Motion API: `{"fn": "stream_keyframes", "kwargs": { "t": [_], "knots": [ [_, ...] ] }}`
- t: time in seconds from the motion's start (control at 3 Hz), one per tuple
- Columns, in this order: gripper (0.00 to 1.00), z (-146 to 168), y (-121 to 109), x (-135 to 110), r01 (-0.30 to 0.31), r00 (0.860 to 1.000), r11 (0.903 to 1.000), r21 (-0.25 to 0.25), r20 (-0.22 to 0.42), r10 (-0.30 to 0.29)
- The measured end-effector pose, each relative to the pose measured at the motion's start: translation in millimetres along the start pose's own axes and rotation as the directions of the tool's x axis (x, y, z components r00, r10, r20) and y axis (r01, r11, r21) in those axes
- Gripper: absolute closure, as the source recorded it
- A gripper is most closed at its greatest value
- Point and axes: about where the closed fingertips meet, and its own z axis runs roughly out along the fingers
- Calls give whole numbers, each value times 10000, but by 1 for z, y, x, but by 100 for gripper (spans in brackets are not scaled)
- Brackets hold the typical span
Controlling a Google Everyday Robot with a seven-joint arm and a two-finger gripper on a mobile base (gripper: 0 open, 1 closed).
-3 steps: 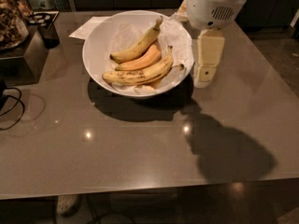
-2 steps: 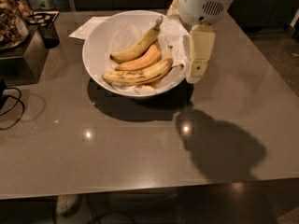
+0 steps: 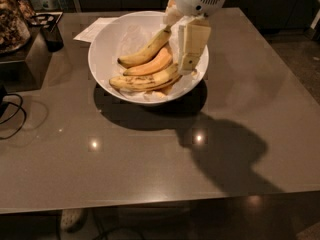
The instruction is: Pick banana from white bowl
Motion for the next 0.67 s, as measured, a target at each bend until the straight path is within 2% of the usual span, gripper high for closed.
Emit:
{"fn": "stream_keyframes", "kwargs": {
  "t": [0.33, 0.67],
  "knots": [
    [41, 2, -9, -10, 32, 9999, 10000, -91, 148, -31],
    [51, 7, -16, -17, 80, 9997, 9997, -216, 242, -75]
  ]
}}
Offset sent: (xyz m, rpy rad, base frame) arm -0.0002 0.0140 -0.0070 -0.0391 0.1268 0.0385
